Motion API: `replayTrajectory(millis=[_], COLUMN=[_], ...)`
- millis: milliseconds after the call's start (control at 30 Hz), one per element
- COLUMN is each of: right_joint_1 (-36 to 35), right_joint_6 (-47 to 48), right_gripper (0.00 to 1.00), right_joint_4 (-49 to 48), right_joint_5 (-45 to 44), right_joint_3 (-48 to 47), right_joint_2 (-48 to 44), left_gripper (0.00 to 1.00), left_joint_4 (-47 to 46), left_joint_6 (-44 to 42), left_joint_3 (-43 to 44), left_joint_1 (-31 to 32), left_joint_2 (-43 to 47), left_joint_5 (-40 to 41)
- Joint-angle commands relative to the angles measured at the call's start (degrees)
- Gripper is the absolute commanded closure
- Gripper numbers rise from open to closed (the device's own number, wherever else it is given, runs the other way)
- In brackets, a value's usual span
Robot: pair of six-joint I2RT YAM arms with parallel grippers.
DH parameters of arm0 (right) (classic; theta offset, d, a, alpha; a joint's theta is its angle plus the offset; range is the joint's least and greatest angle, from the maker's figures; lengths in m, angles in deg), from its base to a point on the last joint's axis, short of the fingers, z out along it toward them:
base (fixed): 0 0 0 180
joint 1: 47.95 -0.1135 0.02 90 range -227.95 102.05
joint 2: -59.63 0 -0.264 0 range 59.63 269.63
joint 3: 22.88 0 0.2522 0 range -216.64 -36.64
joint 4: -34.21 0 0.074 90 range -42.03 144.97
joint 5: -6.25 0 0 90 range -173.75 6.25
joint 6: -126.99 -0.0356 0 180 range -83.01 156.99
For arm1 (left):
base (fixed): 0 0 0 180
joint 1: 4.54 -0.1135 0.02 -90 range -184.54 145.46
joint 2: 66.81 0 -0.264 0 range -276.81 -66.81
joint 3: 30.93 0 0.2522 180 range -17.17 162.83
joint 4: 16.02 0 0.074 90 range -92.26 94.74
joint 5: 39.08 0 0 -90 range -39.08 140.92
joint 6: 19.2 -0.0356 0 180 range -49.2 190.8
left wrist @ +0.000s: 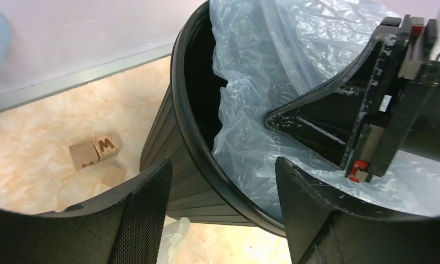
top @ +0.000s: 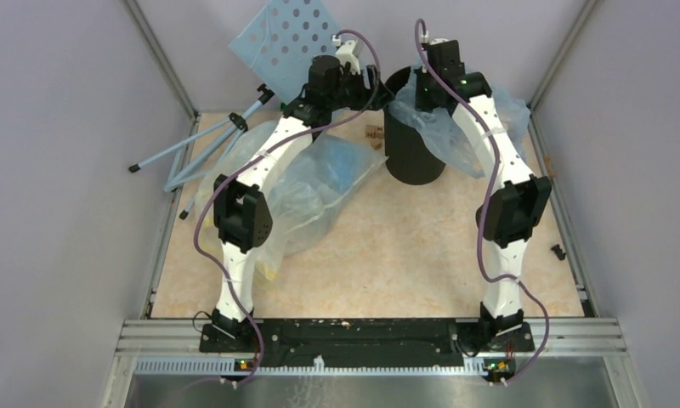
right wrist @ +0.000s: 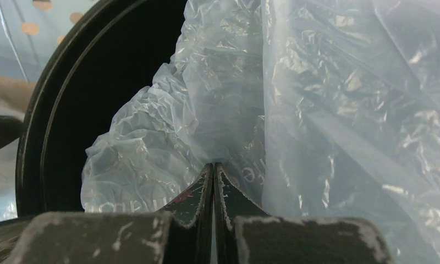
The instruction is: Put the trash bags into the trash bin
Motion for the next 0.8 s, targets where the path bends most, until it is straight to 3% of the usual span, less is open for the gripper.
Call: replayTrajectory(millis=[0,167,267,367,467,500,600,767], right_joint_1=[0.29,0.31,0.33,0.31,0.32,0.33,0.32,0.17], right_joint_6=[0.98,1.69,2.13,2.57,2.77,2.77,2.65,1.27], right_gripper=[1.0,1.0,1.0,1.0,1.0,0.96,0.8,0.74], right_joint_4=[1.04,2.57,2.58,3.77,4.41,4.09,2.11,1.06], right_joint_5=[3.97,4.69,5.43,5.64,5.67,5.76,8.55,14.62], right_joint_3=[-1.19,-0.94,-1.62,-4.42,-6.75,-6.41,-3.71,0.86], right_joint_2=[1.31,2.98,1.52,-0.58,-4.01,-5.36,-9.89,-16.61], left_gripper=[0.27,0.3,0.39,0.62,0.92,0.99,1.0,1.0], left_joint_4=[-1.23,-0.34,-0.75,-0.41,1.77,2.27,3.64,11.35], left_joint_6=[1.44,1.2,1.39,1.36,1.1,1.09,1.09,0.18], left_joint_3=[2.93,2.85,3.11,4.11,6.06,6.28,6.29,8.88], left_joint_1=[0.05,0.01,0.0,0.06,0.02,0.01,-0.04,-0.35], left_joint_2=[-1.7,-2.51,-2.91,-2.99,-2.37,-1.88,0.01,2.95], left_joint_5=[-2.0,-1.24,-1.46,-1.55,-1.42,-1.25,-1.86,-2.65])
